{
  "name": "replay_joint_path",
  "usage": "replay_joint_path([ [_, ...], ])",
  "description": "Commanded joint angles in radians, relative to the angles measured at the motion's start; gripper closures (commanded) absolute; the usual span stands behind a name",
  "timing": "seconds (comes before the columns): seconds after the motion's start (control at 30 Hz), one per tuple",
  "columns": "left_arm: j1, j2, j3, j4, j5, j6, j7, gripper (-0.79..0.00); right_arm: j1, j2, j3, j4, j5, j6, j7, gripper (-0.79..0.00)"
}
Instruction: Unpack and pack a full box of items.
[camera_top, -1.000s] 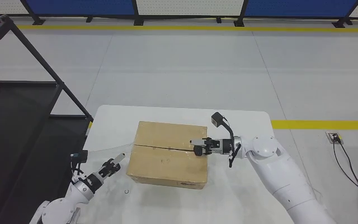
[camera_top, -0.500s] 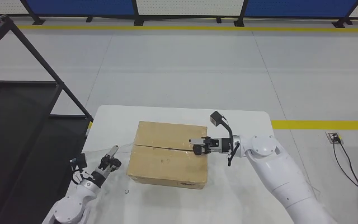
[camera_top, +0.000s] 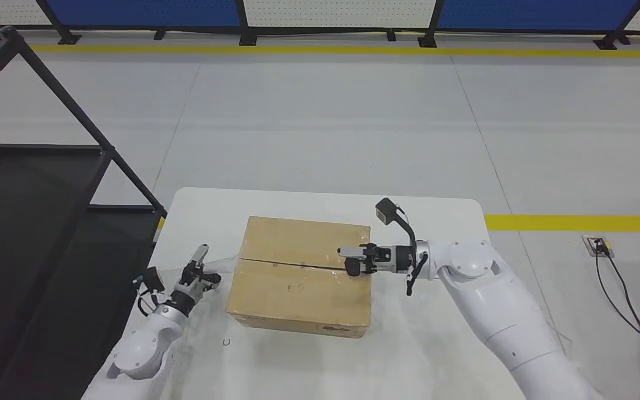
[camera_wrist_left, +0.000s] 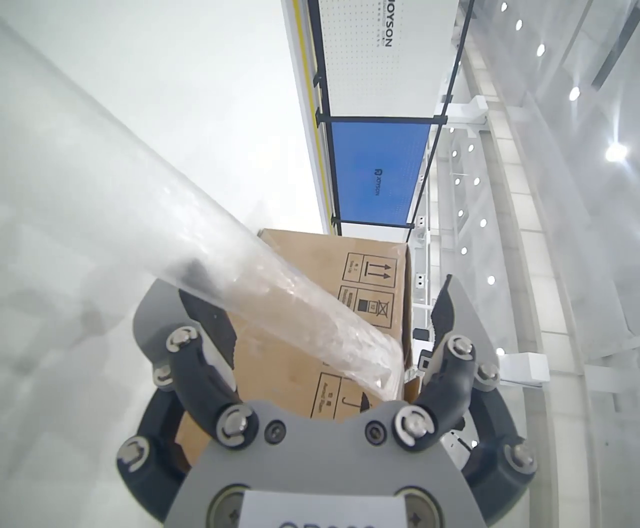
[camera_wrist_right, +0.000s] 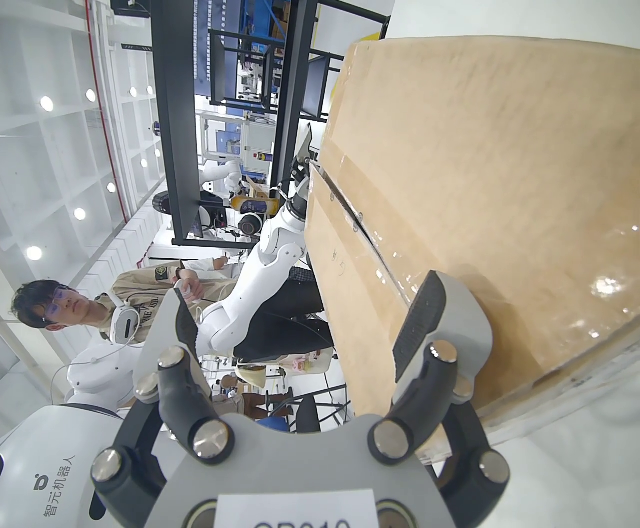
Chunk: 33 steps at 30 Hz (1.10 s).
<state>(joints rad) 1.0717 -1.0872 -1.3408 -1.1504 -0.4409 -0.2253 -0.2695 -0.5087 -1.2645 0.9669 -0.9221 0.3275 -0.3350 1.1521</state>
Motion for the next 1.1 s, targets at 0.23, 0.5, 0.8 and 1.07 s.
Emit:
replay_joint_path([
  [0.23,-0.047,-0.018,-0.005,0.072,-0.058,-0.023,0.013,-0.785,-0.01,0.004,0.009,-0.013,-0.008,0.009,-0.003,-0.785],
  [0.5,-0.028,-0.017,-0.062,0.047,-0.066,-0.116,0.034,-0.785,-0.015,0.005,0.013,-0.021,-0.012,0.015,-0.004,-0.785],
  [0.8,0.024,-0.016,-0.114,-0.062,-0.016,-0.185,0.079,-0.785,-0.016,0.004,0.014,-0.019,-0.008,0.012,-0.001,-0.785],
  [1.07,0.059,-0.016,-0.147,-0.172,0.038,-0.202,0.098,-0.785,-0.02,0.002,0.012,-0.015,-0.004,0.006,-0.001,-0.785],
])
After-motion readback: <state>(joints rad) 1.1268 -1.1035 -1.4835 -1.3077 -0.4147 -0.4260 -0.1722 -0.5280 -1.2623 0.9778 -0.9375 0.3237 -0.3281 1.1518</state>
